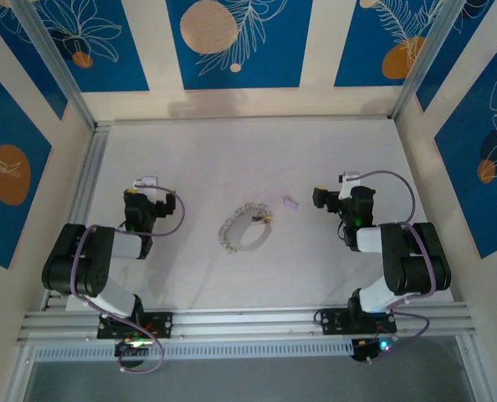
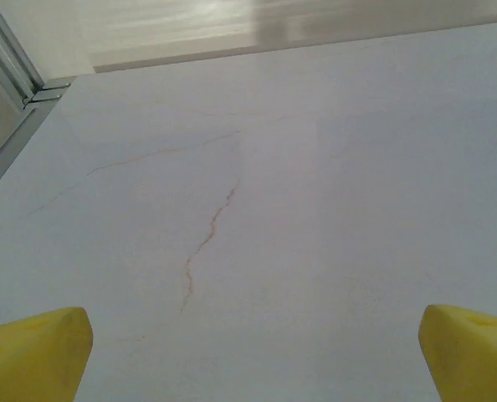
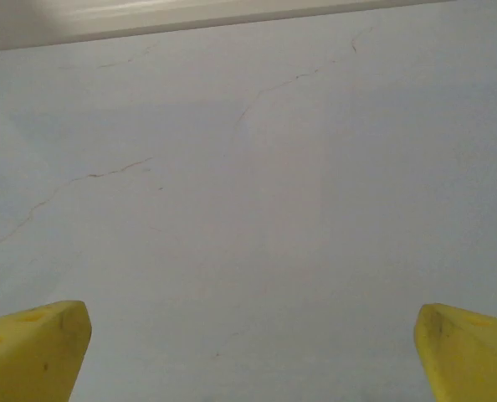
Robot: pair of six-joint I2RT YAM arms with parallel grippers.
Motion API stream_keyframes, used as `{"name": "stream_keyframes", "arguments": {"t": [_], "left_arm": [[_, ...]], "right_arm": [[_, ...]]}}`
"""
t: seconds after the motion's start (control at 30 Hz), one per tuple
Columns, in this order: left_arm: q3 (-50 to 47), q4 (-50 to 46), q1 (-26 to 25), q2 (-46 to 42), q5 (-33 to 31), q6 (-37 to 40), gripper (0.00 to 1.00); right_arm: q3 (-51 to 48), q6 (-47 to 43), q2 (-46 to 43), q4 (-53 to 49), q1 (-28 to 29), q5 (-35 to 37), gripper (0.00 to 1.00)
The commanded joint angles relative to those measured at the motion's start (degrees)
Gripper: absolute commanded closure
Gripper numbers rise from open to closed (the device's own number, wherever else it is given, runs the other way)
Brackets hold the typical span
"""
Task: Put the keys on the keyring
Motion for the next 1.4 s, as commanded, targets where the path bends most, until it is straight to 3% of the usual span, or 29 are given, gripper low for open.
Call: {"name": "stream_keyframes", "arguments": {"t": [0.0, 0.9, 0.97, 1.0, 1.07, 1.13, 1.27, 1.37], "left_arm": [[0.4, 0.4, 0.6, 0.4, 1.5, 0.4, 0.00], [0.4, 0.3, 1.3, 0.3, 2.5, -0.1, 0.00], [0.6, -1.0, 1.3, -1.1, 1.8, 0.0, 0.00], [1.3, -4.7, 1.0, -3.8, 1.6, 0.2, 0.00], [5.5, -19.4, -1.0, -11.7, -4.2, 0.8, 0.00], [9.2, -30.1, -4.7, -19.1, -9.8, -0.6, 0.00], [22.0, -55.7, -12.2, -24.7, -4.1, -17.4, 0.00], [32.3, -71.4, -19.2, -19.6, 8.7, -21.9, 0.00]], "right_arm": [[1.3, -0.2, 0.4, 1.1, -0.3, -0.6, 0.01], [1.1, 0.0, 0.2, 1.3, -0.6, -1.3, 0.01], [1.1, 0.7, -0.8, 0.8, 0.6, 4.7, 0.01], [1.4, 0.7, -3.5, -1.8, 1.1, 6.7, 0.01], [5.5, -0.3, -12.0, -17.9, 2.0, 8.3, 0.01], [5.7, -0.6, -19.4, -22.7, 4.4, 10.1, 0.01], [10.7, 7.0, -29.6, -39.3, 7.8, 6.3, 0.01], [14.9, 10.7, -33.1, -52.2, 11.4, 2.1, 0.01]]}}
